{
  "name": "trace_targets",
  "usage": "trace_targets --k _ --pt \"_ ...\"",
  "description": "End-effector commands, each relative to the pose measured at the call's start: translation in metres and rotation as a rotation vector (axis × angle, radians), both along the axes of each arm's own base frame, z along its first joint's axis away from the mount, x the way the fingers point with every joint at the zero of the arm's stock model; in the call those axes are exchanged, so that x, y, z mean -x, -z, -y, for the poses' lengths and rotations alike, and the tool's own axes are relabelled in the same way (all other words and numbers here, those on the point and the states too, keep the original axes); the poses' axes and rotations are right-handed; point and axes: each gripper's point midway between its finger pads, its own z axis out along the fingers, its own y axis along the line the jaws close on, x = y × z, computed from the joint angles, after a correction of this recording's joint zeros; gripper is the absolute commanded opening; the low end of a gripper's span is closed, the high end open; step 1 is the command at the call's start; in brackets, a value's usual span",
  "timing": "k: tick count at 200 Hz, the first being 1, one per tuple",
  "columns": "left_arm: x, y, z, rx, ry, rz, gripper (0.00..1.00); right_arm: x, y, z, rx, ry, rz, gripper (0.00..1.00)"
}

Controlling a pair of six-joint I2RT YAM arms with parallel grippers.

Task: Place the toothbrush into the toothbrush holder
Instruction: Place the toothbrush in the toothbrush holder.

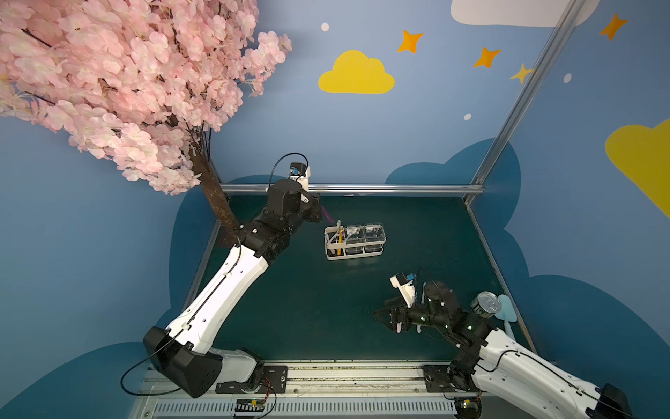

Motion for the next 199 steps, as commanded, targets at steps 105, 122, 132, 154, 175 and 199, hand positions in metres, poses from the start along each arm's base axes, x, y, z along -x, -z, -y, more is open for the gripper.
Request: trace_targets --k 105,122,132,154,175,199 --pt "-0.041 0.063 0.031 -0.161 0.017 -0.04 0.02 0.0 0.004 -0.007 -0.012 -0.033 0.004 0.84" --pt "-0.044 0.071 0.034 -0.189 0.016 -0.045 0.02 0.0 0.004 -0.009 -0.018 -0.04 0.003 0.84" --pt "-0.046 0.077 0.035 -0.202 0.015 -0.053 0.02 0.0 0.004 -0.01 -0.02 -0.045 -0.001 0.84" --pt "-0.048 0.082 0.035 -0.215 0.007 -0.049 0.02 0.001 0.004 -0.012 -0.019 -0.054 -0.015 0.84" --pt "-0.051 0.089 0.034 -0.237 -0.001 -0.054 0.02 0.002 0.006 -0.014 -0.014 -0.063 -0.034 0.84" --pt "-0.052 0.099 0.035 -0.249 0.001 -0.064 0.02 0.004 0.008 -0.015 -0.009 -0.071 -0.052 0.84"
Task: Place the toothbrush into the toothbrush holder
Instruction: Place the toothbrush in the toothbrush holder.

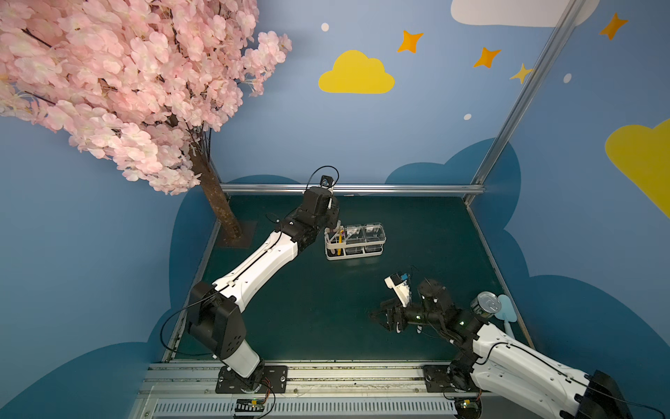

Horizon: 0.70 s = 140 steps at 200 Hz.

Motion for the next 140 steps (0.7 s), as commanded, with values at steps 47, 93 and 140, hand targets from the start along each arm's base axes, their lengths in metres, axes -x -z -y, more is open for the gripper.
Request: trace_targets --k 47,93,140 --pt "-0.009 0.026 0.005 -0.027 -0.007 -0.024 0.02 0.002 -0.005 -0.006 -0.013 -0.032 -0.006 0.84" --pt "-0.014 0.051 0.007 -0.047 -0.014 -0.075 0.02 0.002 -0.005 -0.006 -0.011 -0.033 -0.006 0.84" --pt "-0.017 0.066 0.004 -0.076 -0.036 -0.102 0.03 0.002 -0.005 -0.008 -0.009 -0.037 -0.016 0.84"
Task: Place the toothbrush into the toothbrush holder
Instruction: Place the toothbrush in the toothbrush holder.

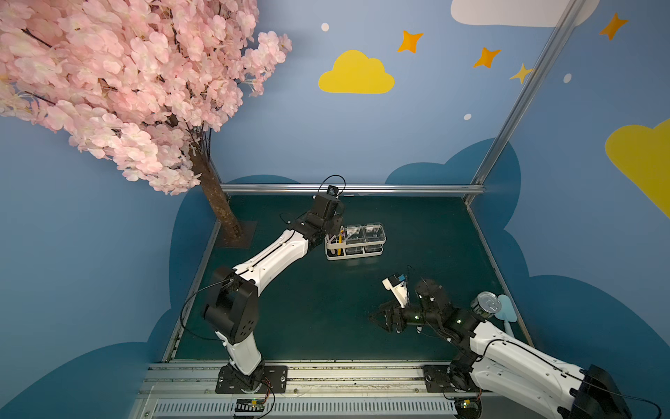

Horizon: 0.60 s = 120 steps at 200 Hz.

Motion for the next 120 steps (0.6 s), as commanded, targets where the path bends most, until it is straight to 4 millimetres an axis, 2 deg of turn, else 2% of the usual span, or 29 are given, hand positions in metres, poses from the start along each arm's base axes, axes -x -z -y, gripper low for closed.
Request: trace_targets --k 1,120 --pt "-0.001 0.003 -0.003 -0.007 -0.022 -0.001 0.03 -0.002 -0.013 -0.006 -0.025 -0.018 0.019 0.84" --pt "-0.002 0.022 -0.009 -0.003 -0.077 -0.046 0.1 0.001 -0.01 -0.01 -0.005 -0.055 -0.006 0.84"
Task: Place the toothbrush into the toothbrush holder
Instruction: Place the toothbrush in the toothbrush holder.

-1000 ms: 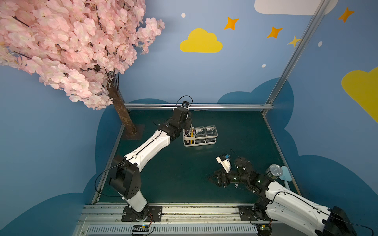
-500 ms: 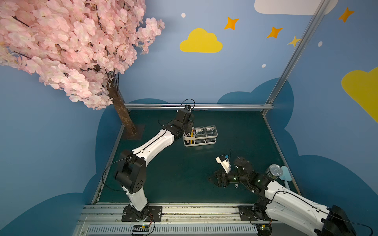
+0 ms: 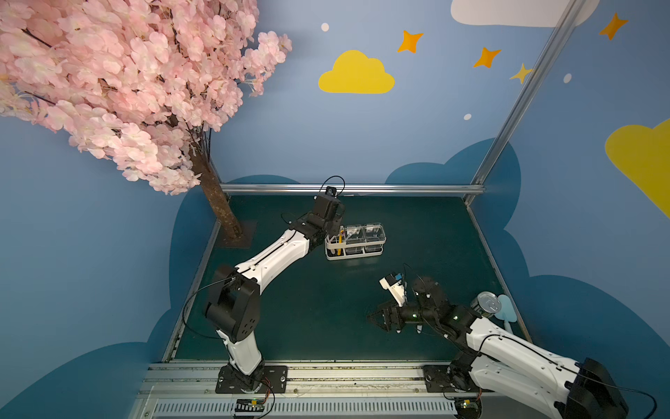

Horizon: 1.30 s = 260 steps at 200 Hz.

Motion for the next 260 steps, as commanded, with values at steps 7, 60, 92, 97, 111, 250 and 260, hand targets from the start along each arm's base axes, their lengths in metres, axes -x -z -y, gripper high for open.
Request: trace_targets --k 7,60,92,97,111,250,260 --pt "0.001 0.015 -0.003 -0.004 -0.021 -0.037 0.1 0.0 -0.011 -0.004 -0.016 -0.022 0.018 0.84" --pt "0.001 0.026 -0.001 -0.006 -0.022 -0.062 0.11 0.001 -0.009 -0.004 -0.016 -0.023 0.016 0.84" --pt "0.0 0.033 0.0 -0.01 -0.03 -0.078 0.13 0.001 -0.01 -0.004 -0.015 -0.024 0.017 0.84" --pt "0.0 0.034 0.0 -0.011 -0.029 -0.08 0.14 0.001 -0.01 -0.004 -0.015 -0.025 0.017 0.84" --pt "-0.001 0.035 -0.001 -0.013 -0.033 -0.081 0.18 0.001 -0.01 -0.004 -0.015 -0.025 0.018 0.84" --pt "0.014 -0.082 -0.009 0.106 -0.025 0.104 0.79 -0.014 -0.019 0.01 0.016 0.084 0.094 0.84" --pt "0.019 -0.098 -0.012 0.12 -0.026 0.125 0.81 -0.019 -0.02 0.014 0.03 0.12 0.11 0.84"
